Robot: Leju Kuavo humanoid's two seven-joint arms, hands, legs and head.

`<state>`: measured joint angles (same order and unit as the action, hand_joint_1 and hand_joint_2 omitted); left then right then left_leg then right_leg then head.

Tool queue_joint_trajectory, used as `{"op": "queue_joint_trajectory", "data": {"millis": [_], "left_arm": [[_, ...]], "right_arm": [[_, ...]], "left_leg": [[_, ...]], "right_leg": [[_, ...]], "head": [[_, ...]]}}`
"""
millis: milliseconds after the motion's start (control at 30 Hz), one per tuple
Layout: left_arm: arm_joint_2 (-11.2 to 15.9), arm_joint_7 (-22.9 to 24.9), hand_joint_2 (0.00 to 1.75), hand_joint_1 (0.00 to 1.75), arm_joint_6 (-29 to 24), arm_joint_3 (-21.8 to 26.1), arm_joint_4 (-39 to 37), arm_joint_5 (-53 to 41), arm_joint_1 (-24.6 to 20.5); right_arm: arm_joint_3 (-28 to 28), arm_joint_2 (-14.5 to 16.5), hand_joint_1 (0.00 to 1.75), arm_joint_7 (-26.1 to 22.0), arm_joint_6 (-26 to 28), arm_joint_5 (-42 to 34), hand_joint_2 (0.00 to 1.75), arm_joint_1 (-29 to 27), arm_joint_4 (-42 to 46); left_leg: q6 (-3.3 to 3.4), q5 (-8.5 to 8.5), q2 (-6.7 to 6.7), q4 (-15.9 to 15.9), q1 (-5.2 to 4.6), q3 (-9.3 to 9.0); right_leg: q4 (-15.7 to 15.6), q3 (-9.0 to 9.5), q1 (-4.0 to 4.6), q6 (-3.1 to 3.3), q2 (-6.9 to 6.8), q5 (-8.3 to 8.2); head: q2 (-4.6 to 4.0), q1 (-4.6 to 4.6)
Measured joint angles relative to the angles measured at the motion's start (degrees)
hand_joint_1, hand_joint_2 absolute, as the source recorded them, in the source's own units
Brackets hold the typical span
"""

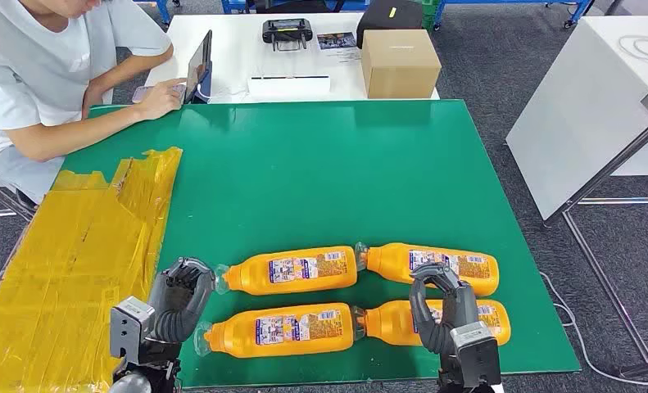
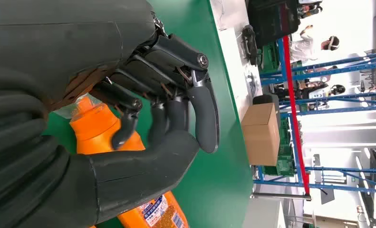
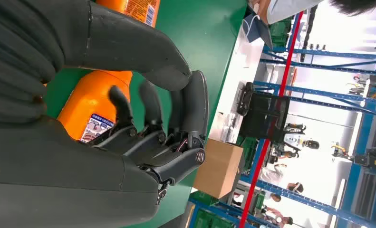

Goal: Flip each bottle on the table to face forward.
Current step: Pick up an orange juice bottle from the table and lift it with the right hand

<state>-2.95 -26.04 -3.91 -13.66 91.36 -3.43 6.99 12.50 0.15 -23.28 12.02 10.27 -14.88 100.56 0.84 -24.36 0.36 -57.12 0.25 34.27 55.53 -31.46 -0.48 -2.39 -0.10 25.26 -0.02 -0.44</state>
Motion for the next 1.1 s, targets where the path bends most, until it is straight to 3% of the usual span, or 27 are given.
{"op": "queue_joint_trajectory", "data": {"millis": [133,200,267,333,367,467,500,667,933,1100], "left_arm": [[-0.1,-2.8,1.75,1.75,-3.6,-0.1,0.1,-2.4,0.0],[-0.6,-7.5,1.75,1.75,-12.7,-0.9,1.0,-7.1,-0.2],[-1.1,-9.7,1.75,1.75,-21.5,-2.6,2.5,-10.6,-1.0],[-1.3,-9.4,1.75,1.75,-24.7,-4.1,3.5,-11.5,-1.6],[-1.3,-9.4,1.75,1.52,-25.2,-4.5,3.9,-11.5,-1.6],[-1.3,-9.3,1.75,0.23,-25.9,-4.8,4.6,-11.2,-1.6],[-1.3,-9.3,1.75,0.02,-26.0,-4.8,4.8,-11.1,-1.6],[-1.3,-8.9,1.75,0.0,-26.4,-4.7,5.3,-10.4,-1.5],[-1.3,-8.1,1.75,0.0,-25.9,-4.5,6.2,-10.4,-0.2],[-1.3,-8.1,1.75,0.0,-25.7,-4.4,6.3,-10.4,0.1]], "right_arm": [[0.2,0.2,1.75,-2.8,1.4,1.0,1.75,0.3,0.0],[1.7,1.2,1.75,-7.8,5.5,3.7,1.75,2.3,0.0],[4.8,2.4,1.75,-9.9,9.9,6.3,1.75,5.6,0.0],[7.5,2.9,1.75,-9.2,12.4,7.0,1.75,7.9,0.2],[8.2,3.0,1.47,-9.1,13.0,7.0,1.75,8.5,0.3],[9.1,2.9,0.21,-9.2,14.3,6.8,1.75,9.4,0.7],[9.2,2.9,0.05,-9.3,14.6,6.7,1.75,9.4,0.9],[9.1,2.6,0.0,-8.8,15.7,8.4,1.75,9.6,1.9],[8.3,1.0,0.0,-2.6,15.8,18.3,1.75,9.4,2.1],[8.0,0.6,0.0,-1.9,15.8,19.3,1.75,9.3,2.1]], "left_leg": [[0.0,0.0,0.0,0.0,0.0,0.05],[0.0,0.01,0.09,0.0,0.0,0.06],[-0.01,0.01,0.18,0.0,0.01,-0.09],[-0.01,0.01,0.02,0.0,0.02,-0.23],[-0.01,0.01,-0.08,0.0,0.03,-0.21],[-0.01,0.03,-0.18,0.0,0.02,-0.08],[-0.01,0.03,-0.18,0.0,0.01,-0.07],[-0.01,0.02,-0.18,0.0,0.01,-0.06],[-0.01,0.01,-0.18,0.0,0.01,-0.06],[-0.01,0.01,-0.18,0.0,0.01,-0.05]], "right_leg": [[0.0,0.01,0.01,0.0,0.0,-0.01],[0.0,-0.05,0.02,0.01,0.04,-0.03],[0.0,-0.06,0.02,0.02,0.08,-0.03],[0.0,-0.17,0.02,0.03,0.01,0.04],[0.0,-0.17,0.03,0.04,-0.04,0.06],[0.0,0.07,0.02,0.03,-0.09,0.03],[0.0,0.1,0.01,0.02,-0.09,0.02],[0.0,0.09,0.0,0.01,-0.09,0.02],[0.0,0.07,0.01,0.02,-0.09,0.03],[0.0,0.08,0.01,0.02,-0.09,0.03]], "head": [[0.0,0.01],[0.0,0.0],[0.0,-0.02],[0.0,-0.01],[0.0,0.0],[0.0,0.0],[0.0,-0.01],[0.0,-0.01],[0.0,0.0],[0.0,0.0]]}}
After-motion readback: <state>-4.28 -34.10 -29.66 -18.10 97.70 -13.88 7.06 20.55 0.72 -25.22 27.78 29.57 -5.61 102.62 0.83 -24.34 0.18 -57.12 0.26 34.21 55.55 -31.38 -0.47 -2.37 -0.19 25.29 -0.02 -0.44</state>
